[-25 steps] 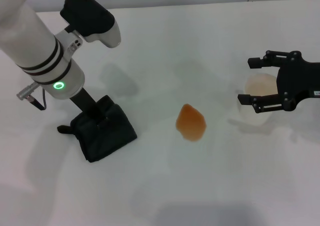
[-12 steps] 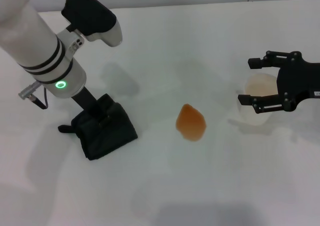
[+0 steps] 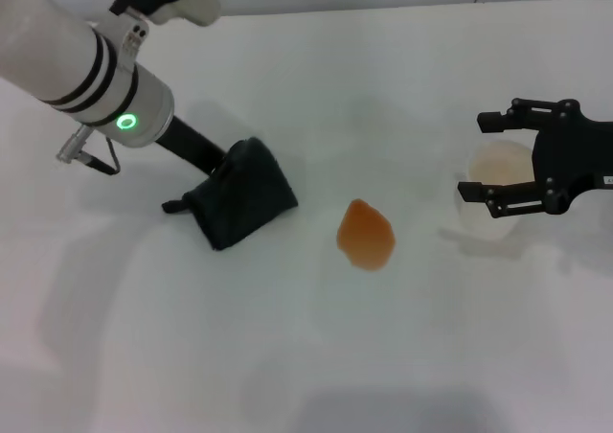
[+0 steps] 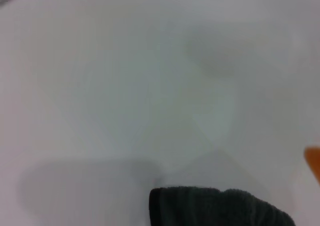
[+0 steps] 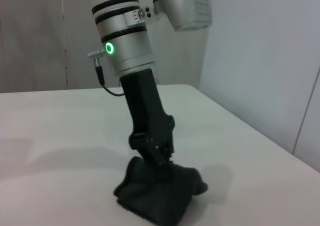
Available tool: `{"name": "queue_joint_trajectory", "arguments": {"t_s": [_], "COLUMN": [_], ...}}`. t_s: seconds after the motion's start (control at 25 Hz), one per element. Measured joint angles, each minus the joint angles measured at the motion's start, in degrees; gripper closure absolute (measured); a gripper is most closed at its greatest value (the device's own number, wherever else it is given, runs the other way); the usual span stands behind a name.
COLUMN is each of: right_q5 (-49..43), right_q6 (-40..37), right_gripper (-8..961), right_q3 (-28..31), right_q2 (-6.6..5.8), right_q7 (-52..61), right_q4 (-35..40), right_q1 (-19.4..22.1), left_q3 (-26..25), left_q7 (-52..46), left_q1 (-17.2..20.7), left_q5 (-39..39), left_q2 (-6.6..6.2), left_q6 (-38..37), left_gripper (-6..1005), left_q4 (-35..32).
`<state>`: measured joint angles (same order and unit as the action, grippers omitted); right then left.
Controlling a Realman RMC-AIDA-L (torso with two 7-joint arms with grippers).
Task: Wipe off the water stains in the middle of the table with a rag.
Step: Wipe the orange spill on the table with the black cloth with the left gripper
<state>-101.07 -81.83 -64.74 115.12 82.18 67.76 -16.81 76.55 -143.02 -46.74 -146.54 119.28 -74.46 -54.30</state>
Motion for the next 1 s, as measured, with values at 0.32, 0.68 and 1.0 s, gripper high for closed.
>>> {"name": "queue_joint_trajectory", "arguments": {"t_s": [0.32,0.68,1.0], "right_q5": [0.0,0.0,0.0], "right_q6": [0.0,0.0,0.0], "right_gripper": [94,93,93], "right_q3": [0.1,-0.2,-0.5], "right_q2": [-0.07,-0.05,0.01], "right_q7": [0.0,0.0,0.0], "right_q4": [-0.1,-0.4,-0.8], "right_q1": [0.0,-0.3,-0.3], "left_q3": [1.8,12.4,22.0], "left_q7": [2.5,5.5,6.8], "left_q1": [0.7,0.0,-2.3], "left_q5": [8.9,20.0,25.6], "left_q2": [0.16,0.17,0.21], "left_q6": [9.8,20.1,23.9], "left_gripper": [923,925,925], "left_q4": [2.9,6.2,9.7]}}
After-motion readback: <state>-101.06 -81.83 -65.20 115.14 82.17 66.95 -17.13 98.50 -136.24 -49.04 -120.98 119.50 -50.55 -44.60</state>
